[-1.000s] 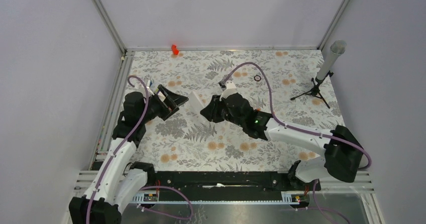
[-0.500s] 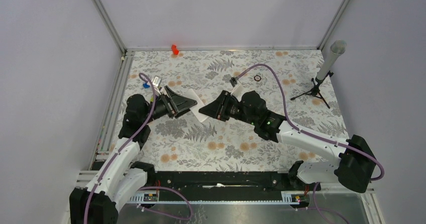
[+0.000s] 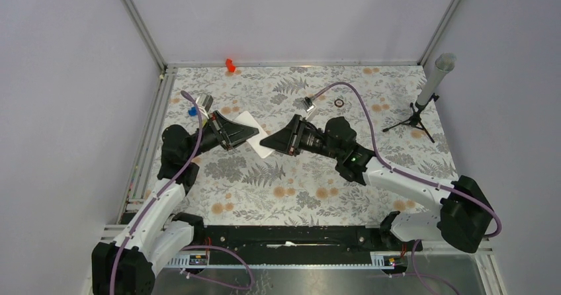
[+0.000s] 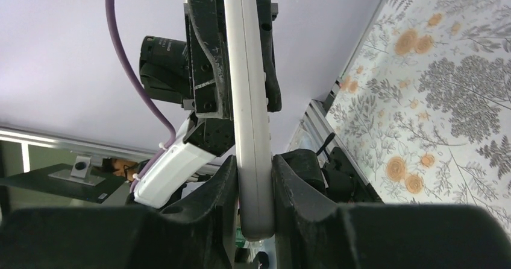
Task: Load the batteries into the remote control
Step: Adjust the remote control.
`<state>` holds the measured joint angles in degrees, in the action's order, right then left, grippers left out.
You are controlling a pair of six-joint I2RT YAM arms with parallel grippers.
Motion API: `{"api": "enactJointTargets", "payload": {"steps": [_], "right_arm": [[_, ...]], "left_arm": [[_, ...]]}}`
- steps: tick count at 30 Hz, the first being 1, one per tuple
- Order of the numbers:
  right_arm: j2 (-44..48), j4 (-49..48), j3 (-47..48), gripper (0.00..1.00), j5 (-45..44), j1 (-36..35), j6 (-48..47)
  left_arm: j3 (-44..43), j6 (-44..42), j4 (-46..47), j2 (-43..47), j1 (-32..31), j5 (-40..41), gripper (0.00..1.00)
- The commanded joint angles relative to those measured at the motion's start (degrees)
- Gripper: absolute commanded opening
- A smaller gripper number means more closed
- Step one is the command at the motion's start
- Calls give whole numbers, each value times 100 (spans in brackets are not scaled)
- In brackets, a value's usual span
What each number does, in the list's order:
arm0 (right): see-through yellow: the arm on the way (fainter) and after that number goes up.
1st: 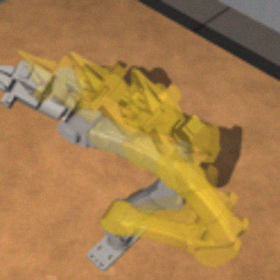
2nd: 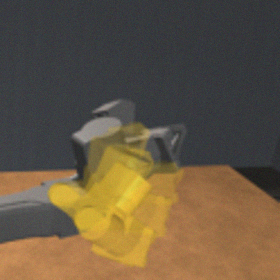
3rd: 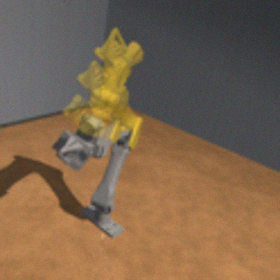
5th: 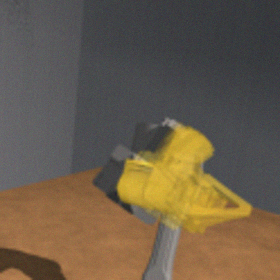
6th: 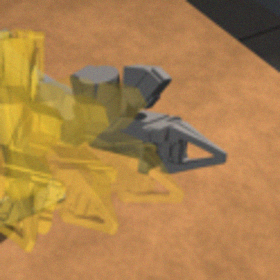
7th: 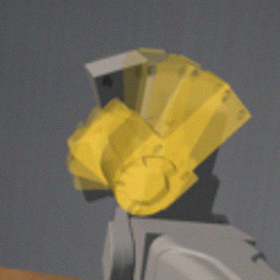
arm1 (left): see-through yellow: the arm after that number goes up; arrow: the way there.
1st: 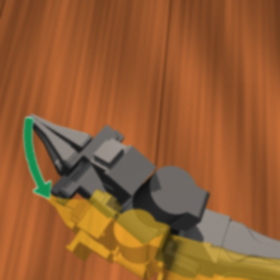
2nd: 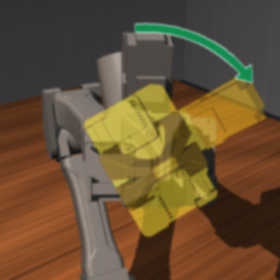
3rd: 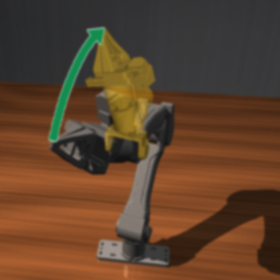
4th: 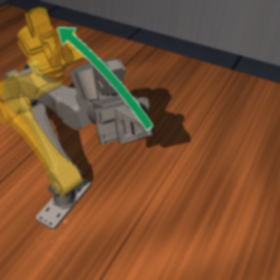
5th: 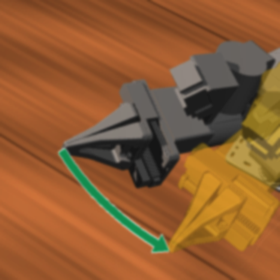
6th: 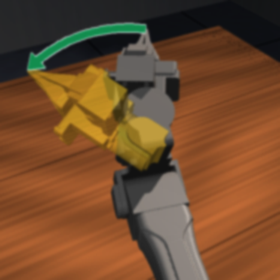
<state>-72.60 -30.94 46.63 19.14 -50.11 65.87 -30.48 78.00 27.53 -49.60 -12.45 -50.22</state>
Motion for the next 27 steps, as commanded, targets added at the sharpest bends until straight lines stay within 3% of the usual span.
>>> {"api": "enactJointTargets", "payload": {"steps": [1, 2, 4, 7, 11, 19, 27], "right_arm": [[-217, -355, 48, 31, 435, 254, -179], [-277, -423, 48, 39, 478, 282, -256], [-372, -601, 23, 70, 455, 316, -412], [-453, -866, -57, 91, 176, 342, -492], [-766, -1549, -147, 90, 64, 359, -57], [-1378, -3467, -676, 66, -116, 439, 1060], [-1190, -3388, -868, 74, -393, 473, 807]], "left_arm": [[-60, -294, 733, -137, -30, -356, 7], [-94, -294, 785, -210, -30, -366, 0], [-189, -304, 915, -378, -29, -347, 0], [-361, -302, 1169, -631, -21, -246, 0], [-612, -209, 1665, -985, -16, -212, 0], [-623, 57, 2278, -1547, 35, -215, 0], [-441, 313, 2503, -1721, 196, -113, 0]]}}
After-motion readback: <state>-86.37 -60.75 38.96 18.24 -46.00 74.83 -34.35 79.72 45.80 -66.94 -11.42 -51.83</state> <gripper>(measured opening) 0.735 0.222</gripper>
